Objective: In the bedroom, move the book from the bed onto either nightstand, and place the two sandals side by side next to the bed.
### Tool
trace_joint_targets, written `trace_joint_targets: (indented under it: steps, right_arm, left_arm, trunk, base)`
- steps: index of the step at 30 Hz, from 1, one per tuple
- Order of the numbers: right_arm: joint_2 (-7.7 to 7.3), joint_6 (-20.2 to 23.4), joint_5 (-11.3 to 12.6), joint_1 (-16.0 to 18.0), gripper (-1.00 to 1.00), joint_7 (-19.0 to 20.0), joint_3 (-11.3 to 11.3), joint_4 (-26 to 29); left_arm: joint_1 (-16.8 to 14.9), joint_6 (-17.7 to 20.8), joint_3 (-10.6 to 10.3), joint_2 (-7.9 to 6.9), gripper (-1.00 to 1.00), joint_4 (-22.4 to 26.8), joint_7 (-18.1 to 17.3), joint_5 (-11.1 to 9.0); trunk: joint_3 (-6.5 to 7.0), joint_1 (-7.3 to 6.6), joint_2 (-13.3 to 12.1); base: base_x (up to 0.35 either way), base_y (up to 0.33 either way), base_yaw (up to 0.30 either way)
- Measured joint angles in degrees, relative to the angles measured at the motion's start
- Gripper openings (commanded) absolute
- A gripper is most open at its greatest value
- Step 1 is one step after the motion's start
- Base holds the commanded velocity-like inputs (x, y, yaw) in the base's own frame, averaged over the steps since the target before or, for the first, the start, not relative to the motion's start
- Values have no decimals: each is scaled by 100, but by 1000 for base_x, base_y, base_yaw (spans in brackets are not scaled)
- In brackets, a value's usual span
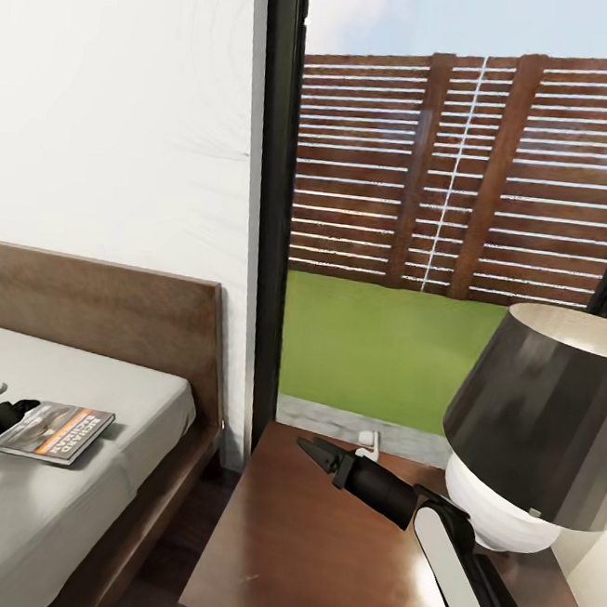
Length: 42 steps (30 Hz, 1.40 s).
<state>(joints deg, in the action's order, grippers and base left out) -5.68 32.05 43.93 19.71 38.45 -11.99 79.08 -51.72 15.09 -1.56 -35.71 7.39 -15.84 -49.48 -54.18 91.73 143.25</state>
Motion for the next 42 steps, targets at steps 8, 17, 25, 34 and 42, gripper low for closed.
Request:
trace_joint_targets:
  steps: [8,17,25,34,42]
  right_arm:
    - [0,3,0,0,100,0,1,0]
    - [0,-2,0,0,100,0,-1,0]
    - [0,-5,0,-3,100,0,-7,0]
    - [3,-6,-2,-4,100,0,-10,0]
    - [0,-5,-7,-3,100,0,-10,0]
  left_arm:
    - [0,-27,2,26,100,2,-27,-16]
    - [1,-24,-2,30,100,7,-39,-25]
    - [2,-25,-4,36,100,12,-38,-20]
    - [-2,-49,10,101,100,35,-44,9]
    - [-1,-84,17,198,100,81,-56,42]
  trunk:
    - [0,0,0]
    - [0,0,0]
    - [0,0,0]
    - [0,0,0]
    - [0,0,1]
  base:
    - [0,0,0]
    - [0,0,0]
    - [0,0,0]
    - [0,0,0]
    - [0,0,0]
